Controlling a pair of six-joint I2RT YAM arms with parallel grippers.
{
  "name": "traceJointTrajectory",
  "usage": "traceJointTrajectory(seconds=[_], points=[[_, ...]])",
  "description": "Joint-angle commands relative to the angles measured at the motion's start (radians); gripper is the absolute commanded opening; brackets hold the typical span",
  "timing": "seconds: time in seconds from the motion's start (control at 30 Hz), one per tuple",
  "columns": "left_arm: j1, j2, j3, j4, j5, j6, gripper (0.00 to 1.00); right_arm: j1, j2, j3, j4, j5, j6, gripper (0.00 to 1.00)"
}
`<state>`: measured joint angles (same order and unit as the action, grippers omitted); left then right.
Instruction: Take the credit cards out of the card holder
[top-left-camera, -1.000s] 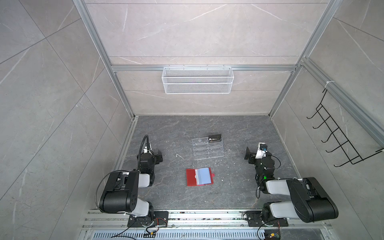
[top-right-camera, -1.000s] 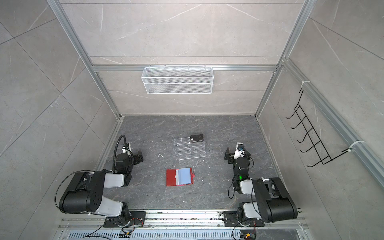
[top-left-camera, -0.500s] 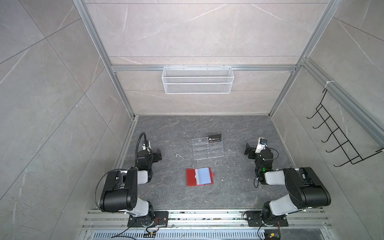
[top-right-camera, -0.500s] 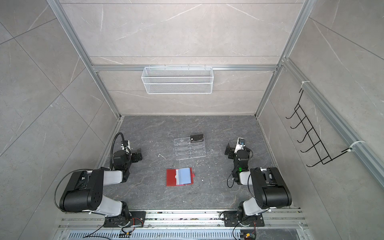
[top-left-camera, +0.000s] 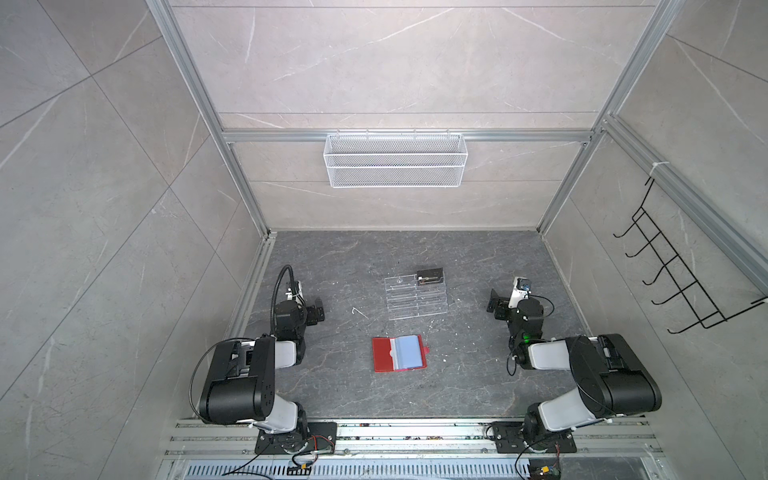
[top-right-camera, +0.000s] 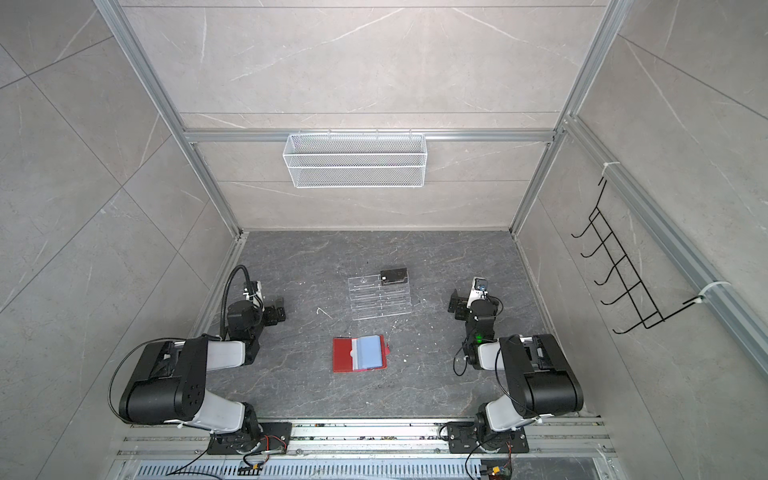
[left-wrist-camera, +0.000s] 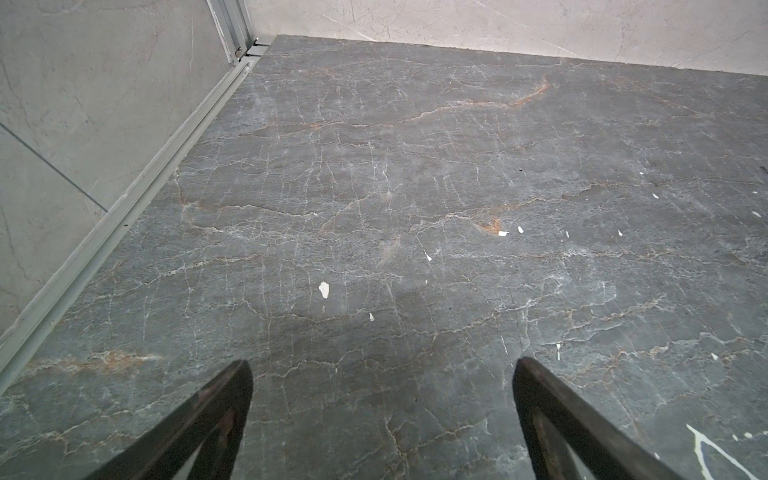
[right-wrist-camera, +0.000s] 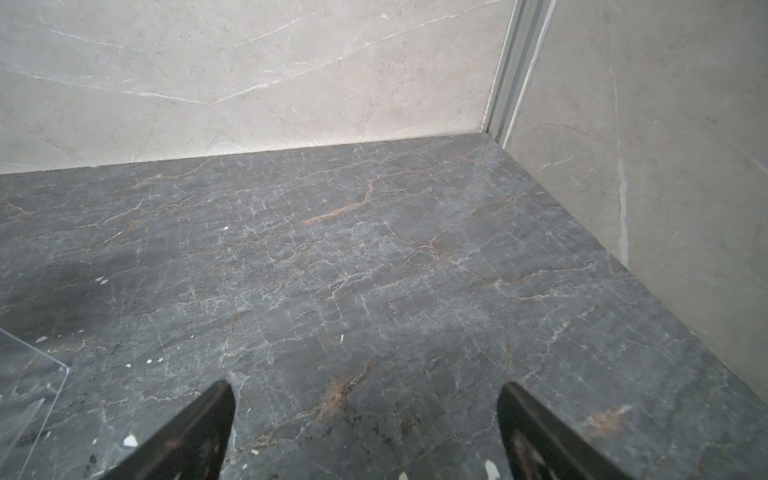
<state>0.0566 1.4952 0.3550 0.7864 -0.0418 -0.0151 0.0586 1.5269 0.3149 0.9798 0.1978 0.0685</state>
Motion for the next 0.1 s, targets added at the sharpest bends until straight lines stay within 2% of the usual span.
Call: traceJointTrajectory(seconds=[0.0,0.07], points=[[0.003,0.0,0.02,0.027,0.014,0.004,1.0,0.006,-0.004,0.02,-0.029,0.015,0.004,1.0],[0.003,0.0,0.019,0.027,0.014,0.005,1.0,0.007,-0.004,0.015,-0.018,0.013,0.001,1.0]])
